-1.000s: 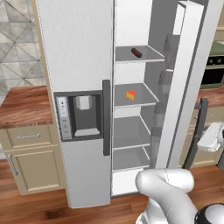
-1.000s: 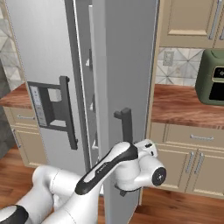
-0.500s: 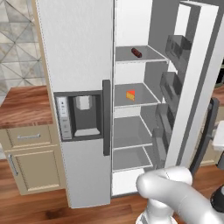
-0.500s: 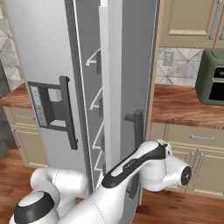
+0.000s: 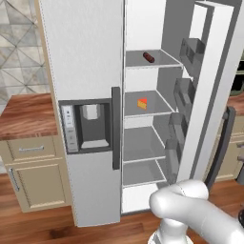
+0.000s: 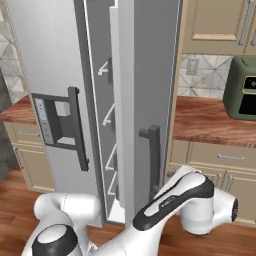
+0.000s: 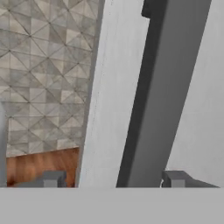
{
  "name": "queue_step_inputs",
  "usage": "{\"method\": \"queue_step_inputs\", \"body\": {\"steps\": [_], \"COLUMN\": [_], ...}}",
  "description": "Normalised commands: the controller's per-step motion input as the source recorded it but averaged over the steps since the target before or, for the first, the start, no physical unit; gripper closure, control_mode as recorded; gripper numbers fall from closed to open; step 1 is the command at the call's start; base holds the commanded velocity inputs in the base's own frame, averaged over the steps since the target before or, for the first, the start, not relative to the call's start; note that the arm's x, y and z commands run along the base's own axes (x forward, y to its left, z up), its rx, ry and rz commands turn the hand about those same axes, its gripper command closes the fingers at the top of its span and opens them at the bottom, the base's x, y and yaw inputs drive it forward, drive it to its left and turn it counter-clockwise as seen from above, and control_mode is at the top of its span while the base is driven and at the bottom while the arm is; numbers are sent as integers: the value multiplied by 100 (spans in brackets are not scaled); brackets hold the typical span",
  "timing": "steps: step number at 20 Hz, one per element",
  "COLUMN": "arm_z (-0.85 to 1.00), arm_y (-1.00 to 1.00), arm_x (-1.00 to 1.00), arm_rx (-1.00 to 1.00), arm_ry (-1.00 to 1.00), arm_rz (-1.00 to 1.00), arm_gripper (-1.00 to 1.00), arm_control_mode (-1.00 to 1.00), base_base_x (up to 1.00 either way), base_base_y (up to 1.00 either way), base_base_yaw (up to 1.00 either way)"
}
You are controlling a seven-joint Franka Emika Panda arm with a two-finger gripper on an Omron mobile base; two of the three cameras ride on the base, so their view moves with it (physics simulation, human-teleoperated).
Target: Retrieve the sausage and cheese from the fridge and place them on the cutting board on the counter.
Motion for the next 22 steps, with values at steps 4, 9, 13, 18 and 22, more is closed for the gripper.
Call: {"method": "queue_step_inputs", "body": {"steps": [4,9,13,18,22], "arm_z": [32,35,28,43,68], "arm_y": [5,74,100,83,74], "arm_x": [-87,-44,-1,-29,-8], "arm_rx": [-2,-11,-19,-15,-9], "arm_ry": [-1,-1,0,0,0], "arm_rz": [-1,-14,-27,-39,-38], "arm_gripper": [-100,-100,-100,-100,-100], "arm_control_mode": [-100,-100,-100,-100,-100], "base_base_x": [0,0,0,0,0], "base_base_y": [0,0,0,0,0], "base_base_yaw": [0,0,0,0,0]}}
